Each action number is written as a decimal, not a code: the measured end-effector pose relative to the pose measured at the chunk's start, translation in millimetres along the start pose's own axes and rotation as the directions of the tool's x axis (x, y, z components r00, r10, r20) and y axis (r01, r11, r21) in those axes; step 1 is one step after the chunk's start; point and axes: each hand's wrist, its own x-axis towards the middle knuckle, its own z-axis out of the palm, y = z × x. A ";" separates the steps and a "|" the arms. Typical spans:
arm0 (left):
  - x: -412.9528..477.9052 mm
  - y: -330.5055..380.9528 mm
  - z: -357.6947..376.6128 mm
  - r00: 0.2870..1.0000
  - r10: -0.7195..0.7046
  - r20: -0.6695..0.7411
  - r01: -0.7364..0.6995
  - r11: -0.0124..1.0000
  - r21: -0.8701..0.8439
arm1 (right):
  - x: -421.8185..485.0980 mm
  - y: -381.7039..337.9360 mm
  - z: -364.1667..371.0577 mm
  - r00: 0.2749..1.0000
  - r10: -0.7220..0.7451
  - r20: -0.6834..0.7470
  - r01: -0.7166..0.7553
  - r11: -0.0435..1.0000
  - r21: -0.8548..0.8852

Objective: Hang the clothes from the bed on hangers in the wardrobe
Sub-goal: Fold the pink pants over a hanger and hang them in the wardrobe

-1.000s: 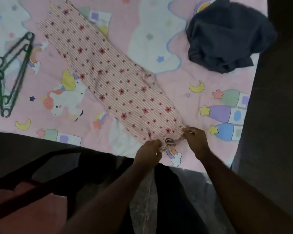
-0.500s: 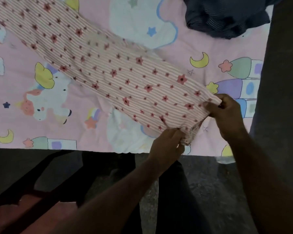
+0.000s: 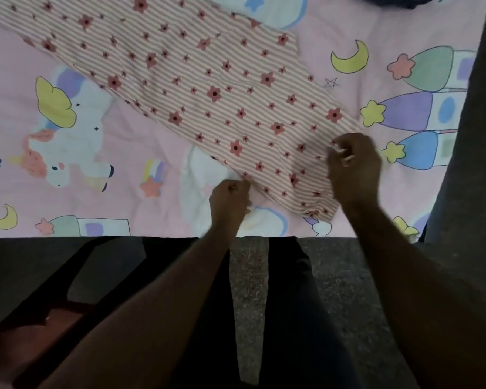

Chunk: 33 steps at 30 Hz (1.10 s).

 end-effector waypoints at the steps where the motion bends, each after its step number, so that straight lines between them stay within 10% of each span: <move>1: 2.0 6.3 -0.1 0.998 -0.050 0.035 0.053 0.994 -0.098 | -5.4 -8.5 13.9 0.991 -0.066 0.112 0.066 0.998 -0.001; 12: 12.0 20.8 -14.1 0.963 -0.139 0.230 0.170 0.978 -0.121 | -36.5 15.1 29.4 0.929 0.072 0.364 -0.013 0.987 -0.162; 22: 107.0 54.2 -139.1 0.991 -0.089 -0.100 0.031 0.880 -0.474 | 17.0 -106.6 126.2 0.889 -0.282 0.360 0.329 0.941 -0.076; 33: 205.0 130.9 -246.6 0.966 -0.033 -0.255 -0.122 0.815 -0.566 | 52.8 -138.4 203.0 0.861 -0.314 0.399 0.478 0.767 -0.428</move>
